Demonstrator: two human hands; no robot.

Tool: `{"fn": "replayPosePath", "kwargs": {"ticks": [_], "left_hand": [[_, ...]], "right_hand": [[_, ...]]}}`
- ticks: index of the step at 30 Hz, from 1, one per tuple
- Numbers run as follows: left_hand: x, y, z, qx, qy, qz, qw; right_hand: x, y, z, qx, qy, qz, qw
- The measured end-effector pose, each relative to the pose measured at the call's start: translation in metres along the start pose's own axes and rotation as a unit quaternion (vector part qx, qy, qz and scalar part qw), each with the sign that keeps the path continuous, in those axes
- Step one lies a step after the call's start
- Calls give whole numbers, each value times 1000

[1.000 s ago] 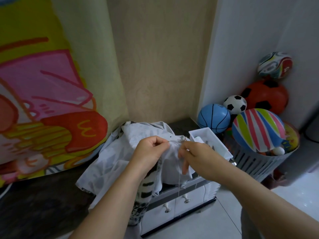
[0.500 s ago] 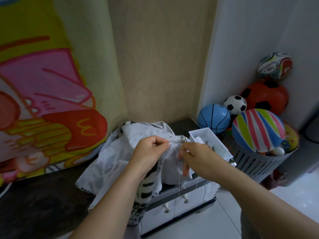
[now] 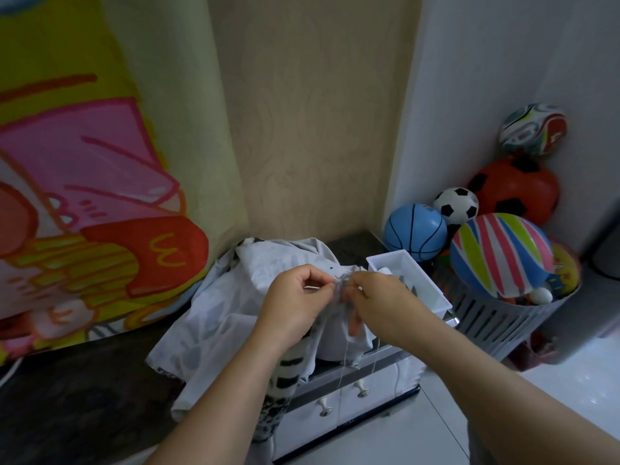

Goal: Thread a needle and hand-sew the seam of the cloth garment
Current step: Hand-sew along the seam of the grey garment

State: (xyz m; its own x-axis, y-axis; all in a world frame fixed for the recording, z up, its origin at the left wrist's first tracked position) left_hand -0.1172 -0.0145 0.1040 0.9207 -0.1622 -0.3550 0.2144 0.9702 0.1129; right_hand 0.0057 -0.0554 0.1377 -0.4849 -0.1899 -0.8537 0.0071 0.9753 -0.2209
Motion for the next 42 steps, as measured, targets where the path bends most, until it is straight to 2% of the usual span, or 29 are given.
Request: {"fn": "replayPosePath", "kwargs": {"ticks": [4,6,9,18,25,27,31,35,37,42], "left_hand": [[1,-2,2,-7,5,20,1000],[2,-2,0,-21,-3,39,999],[4,-3,-1,-36,-9,62,997],[2,-6,0,9,21,82,996],[1,-6,0,5,12,84,996],[1,-7,-1,9,7,81,997],[-1,-8,-1,26,-1,77,997],[-2,-9,-3,24,-12,74,997],[-4,-7,-4,20,-21,79,996],[-2,-8,-3,25,-30,74,996]], "right_hand": [[8,7,2,-10,-9,19,1000],[8,8,4,-24,53,54,997],[10,11,6,-21,55,65,996],[6,5,10,-33,136,77,987],[-1,-8,10,-146,168,162,961],[1,-9,10,-172,179,157,956],[1,-1,13,-171,245,138,944],[-2,2,12,-187,320,70,926],[-4,2,14,-194,316,51,927],[-5,6,20,-190,300,67,932]]}}
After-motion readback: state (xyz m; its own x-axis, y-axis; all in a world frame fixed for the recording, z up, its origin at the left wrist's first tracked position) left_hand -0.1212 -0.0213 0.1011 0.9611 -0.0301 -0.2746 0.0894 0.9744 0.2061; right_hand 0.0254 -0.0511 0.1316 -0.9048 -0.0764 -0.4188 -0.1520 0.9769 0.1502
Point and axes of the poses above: each hand's wrist, its own y-axis towards the middle knuckle, its own x-axis out of the palm, z = x × y, the point moved 4 cm from there along y, towards the middle knuckle, and after that the axes turned 3 degrees about y, right-handed, at the moved point
